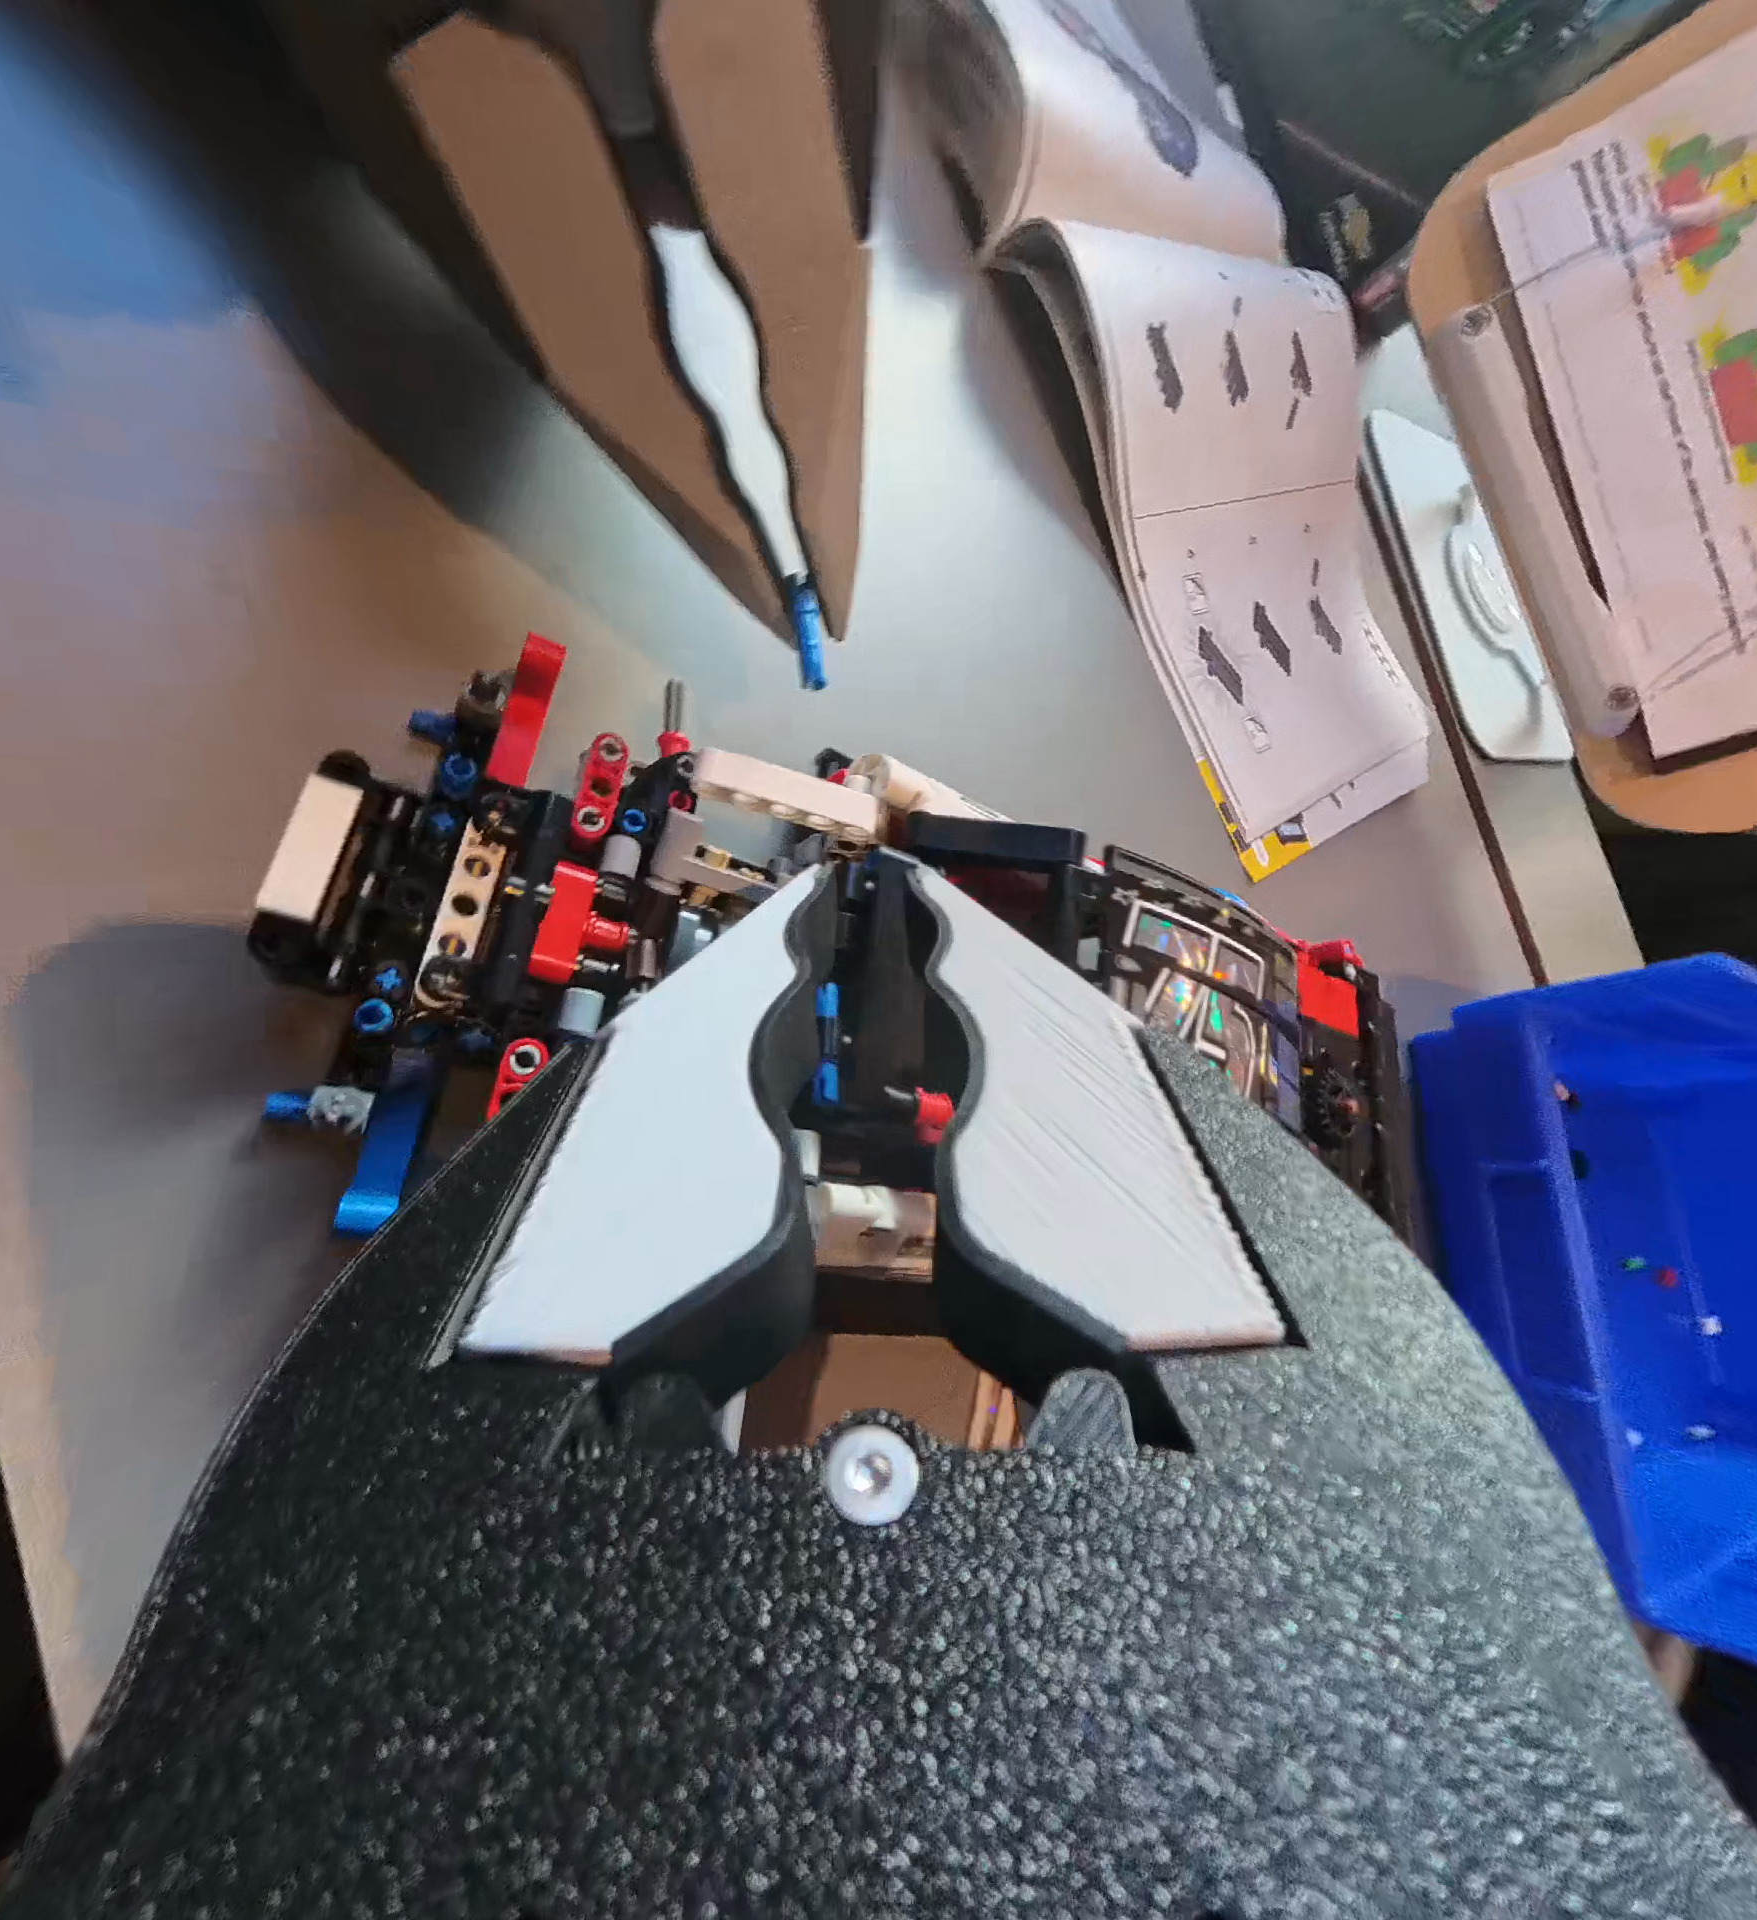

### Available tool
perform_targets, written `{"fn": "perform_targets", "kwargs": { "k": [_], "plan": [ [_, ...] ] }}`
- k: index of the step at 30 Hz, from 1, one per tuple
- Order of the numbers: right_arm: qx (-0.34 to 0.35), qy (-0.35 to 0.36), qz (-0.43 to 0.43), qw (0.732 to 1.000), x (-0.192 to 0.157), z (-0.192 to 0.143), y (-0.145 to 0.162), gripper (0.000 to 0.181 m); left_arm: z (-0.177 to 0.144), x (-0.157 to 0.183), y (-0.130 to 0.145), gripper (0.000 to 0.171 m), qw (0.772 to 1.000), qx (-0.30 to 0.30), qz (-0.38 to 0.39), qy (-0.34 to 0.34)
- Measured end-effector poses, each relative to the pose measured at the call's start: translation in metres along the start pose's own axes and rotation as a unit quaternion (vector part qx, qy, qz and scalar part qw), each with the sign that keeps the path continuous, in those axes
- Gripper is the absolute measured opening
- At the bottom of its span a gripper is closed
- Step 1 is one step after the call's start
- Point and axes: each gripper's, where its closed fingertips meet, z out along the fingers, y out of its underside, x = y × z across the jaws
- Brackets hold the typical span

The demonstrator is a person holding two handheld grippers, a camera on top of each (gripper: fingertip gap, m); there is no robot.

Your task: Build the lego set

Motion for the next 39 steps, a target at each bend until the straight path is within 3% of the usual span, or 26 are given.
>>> {"fn": "perform_targets", "kwargs": {
  "k": [4,8,11,15,22,32,35,39],
  "plan": [
    [-0.001,-0.022,0.052,0.998,0.001,0.002,0.005,0.022,0.005,-0.011,-0.006,0.002,0.999,-0.015,0.028,-0.027],
    [0.002,-0.051,0.091,0.995,-0.002,0.006,0.004,0.023,0.014,-0.018,-0.012,0.002,0.979,-0.052,0.186,-0.058],
    [0.008,-0.082,0.141,0.987,-0.002,0.004,0.004,0.023,0.026,-0.013,-0.012,0.001,0.968,-0.054,0.242,-0.044],
    [0.015,-0.066,0.137,0.988,0.006,-0.001,0.006,0.019,0.027,-0.015,-0.018,0.002,0.965,-0.033,0.256,-0.037],
    [0.025,-0.100,0.179,0.978,0.003,0.003,0.006,0.015,0.029,-0.011,-0.026,0.001,0.951,-0.020,0.309,-0.015],
    [0.018,-0.088,0.180,0.980,0.008,0.002,0.005,0.029,0.029,-0.011,-0.025,0.001,0.914,-0.041,0.404,-0.008],
    [0.012,-0.084,0.169,0.982,0.007,0.004,0.006,0.025,0.030,-0.011,-0.025,0.001,0.920,-0.050,0.389,0.013],
    [0.035,-0.064,0.131,0.989,0.005,0.003,-0.008,0.022,0.029,-0.011,-0.025,0.001,0.951,-0.041,0.303,0.052]
  ]
}}
